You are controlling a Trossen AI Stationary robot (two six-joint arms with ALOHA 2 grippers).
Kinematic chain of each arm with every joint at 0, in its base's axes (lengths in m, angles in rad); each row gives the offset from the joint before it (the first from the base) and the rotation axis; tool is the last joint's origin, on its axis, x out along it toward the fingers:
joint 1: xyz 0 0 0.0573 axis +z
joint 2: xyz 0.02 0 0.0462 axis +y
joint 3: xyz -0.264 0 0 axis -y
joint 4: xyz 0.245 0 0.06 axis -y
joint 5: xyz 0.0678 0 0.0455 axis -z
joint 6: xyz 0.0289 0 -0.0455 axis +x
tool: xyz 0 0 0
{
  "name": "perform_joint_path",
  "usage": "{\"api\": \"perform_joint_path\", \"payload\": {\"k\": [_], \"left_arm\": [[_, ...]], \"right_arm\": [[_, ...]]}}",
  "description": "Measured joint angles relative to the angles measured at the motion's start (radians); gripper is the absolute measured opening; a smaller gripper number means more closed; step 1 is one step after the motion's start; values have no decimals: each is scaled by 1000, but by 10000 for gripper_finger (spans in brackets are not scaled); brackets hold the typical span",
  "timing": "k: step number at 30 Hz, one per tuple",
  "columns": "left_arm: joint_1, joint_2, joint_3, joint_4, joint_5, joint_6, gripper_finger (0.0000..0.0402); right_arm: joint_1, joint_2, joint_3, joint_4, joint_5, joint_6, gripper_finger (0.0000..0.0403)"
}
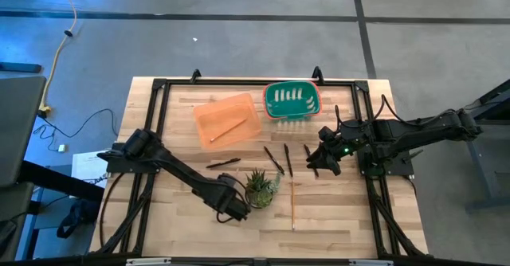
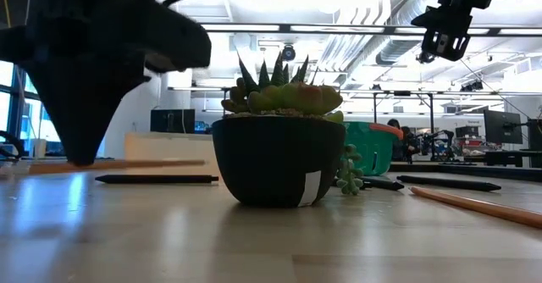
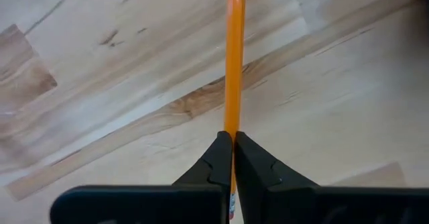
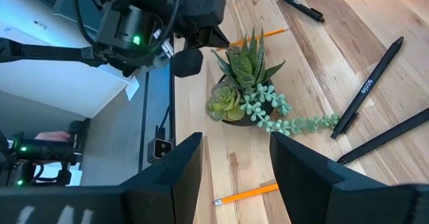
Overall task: Sort pens & pencils
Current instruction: Put the orange pencil into the orange bin
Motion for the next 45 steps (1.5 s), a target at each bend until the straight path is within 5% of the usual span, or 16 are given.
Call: {"api": "perform_joint_path", "payload": {"k": [45], "left_arm": [[0, -265, 1, -222, -262, -3, 0]], "right_arm": [[0, 0, 0, 9, 0, 18, 165]]}}
